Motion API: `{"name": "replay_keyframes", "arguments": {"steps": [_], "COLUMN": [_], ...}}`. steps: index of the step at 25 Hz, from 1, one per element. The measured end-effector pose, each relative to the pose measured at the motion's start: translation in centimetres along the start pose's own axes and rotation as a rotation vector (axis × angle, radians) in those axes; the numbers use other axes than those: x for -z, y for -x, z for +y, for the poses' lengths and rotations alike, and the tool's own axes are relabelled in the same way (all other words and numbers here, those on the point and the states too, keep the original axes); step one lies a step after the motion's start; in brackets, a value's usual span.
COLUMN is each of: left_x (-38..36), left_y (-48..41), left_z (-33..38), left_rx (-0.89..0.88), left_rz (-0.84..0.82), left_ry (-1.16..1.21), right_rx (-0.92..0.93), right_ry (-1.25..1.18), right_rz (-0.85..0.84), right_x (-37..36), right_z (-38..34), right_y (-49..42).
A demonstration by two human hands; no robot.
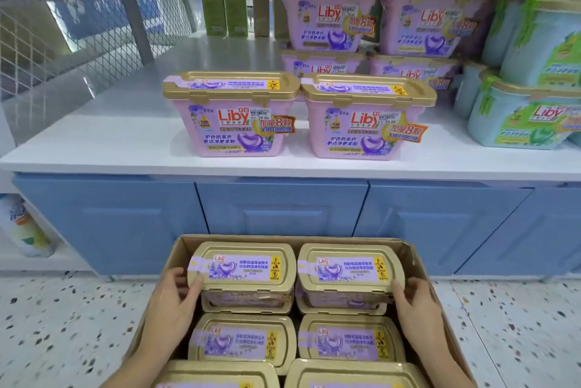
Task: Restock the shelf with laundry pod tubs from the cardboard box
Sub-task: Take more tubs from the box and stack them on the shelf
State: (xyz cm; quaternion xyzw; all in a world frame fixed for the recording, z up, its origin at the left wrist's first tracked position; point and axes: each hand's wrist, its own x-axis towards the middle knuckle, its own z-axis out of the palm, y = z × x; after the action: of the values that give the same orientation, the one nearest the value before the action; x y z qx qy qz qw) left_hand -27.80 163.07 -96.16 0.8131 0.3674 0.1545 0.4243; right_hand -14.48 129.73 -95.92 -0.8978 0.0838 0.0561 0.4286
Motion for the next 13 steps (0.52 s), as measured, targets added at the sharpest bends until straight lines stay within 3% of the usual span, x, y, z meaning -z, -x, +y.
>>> {"name": "replay_keyframes", "arguments": {"steps": [4, 7, 13], "left_x": [-0.7, -0.8, -1.4], "left_y": [-1.0, -1.4, -2.2], "left_z": [-0.4, -0.5, -0.9], "left_rx": [0.11, 0.236, 0.24], "left_rz": [-0.199, -0.295, -0.187], "left_ry": [0.014, 0.255, 0.319], "right_rx": [-0.194, -0.197, -0.152], "right_ry": [-0.234, -0.314, -0.209], "right_rz": [-0.158, -0.201, -0.072], "right_x": [-1.5, -2.3, -2.1], "right_z": [0.9, 2.4, 0.7], "right_y": [-1.0, -1.5, -1.9]}}
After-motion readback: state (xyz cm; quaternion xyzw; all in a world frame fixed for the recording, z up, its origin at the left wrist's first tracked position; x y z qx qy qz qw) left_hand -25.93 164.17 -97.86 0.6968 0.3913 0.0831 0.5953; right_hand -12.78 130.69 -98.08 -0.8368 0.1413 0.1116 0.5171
